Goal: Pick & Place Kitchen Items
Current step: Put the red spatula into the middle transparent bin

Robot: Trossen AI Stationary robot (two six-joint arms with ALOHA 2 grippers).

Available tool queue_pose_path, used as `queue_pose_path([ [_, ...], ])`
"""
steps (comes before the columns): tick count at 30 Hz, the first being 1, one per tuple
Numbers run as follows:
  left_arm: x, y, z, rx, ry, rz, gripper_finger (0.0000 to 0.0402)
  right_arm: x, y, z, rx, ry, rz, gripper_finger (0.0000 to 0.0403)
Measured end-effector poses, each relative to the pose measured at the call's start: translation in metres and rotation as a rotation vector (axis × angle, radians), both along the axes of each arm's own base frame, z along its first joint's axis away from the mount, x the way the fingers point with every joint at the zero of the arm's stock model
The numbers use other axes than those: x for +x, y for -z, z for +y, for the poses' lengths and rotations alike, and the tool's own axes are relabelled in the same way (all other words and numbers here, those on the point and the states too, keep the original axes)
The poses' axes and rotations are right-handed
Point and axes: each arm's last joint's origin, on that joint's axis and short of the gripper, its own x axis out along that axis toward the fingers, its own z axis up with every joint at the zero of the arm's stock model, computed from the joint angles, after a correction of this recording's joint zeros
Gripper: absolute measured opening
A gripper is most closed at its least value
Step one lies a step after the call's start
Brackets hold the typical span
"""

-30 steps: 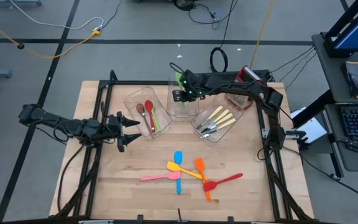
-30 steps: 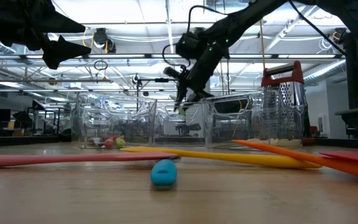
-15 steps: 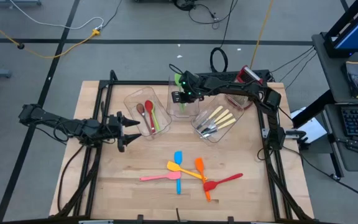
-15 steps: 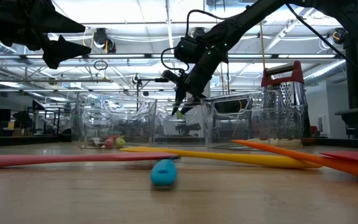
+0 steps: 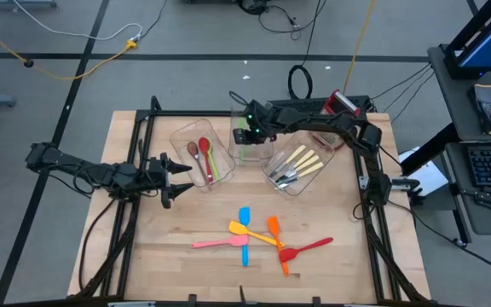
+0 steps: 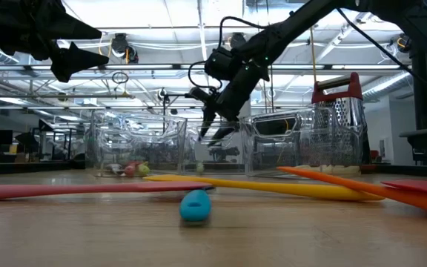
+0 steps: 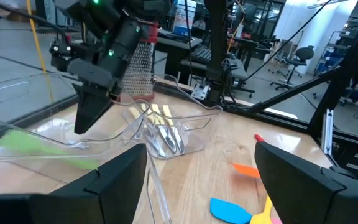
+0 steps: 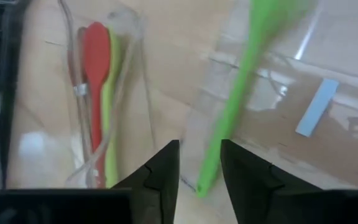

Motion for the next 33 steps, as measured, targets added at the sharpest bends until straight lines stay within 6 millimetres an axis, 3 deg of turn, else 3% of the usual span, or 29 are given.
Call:
queue_pose_path([
  [12, 0.0, 0.0, 0.0, 0.001, 0.0, 0.0, 0.0306, 0.0, -0.014, -0.001, -0.027, 0.003, -0.062, 0.0107],
  [25, 0.0, 0.0, 0.0, 0.015, 0.001, 0.003, 0.0306, -0.008, -0.07, 0.014, -0.156, -0.027, -0.209, 0.0072],
  [33, 0.0, 0.0, 0.0, 0.015, 0.001, 0.003, 0.0306, -0.019, -0.105, 0.034, -0.267, -0.164, -0.262, 0.0053],
])
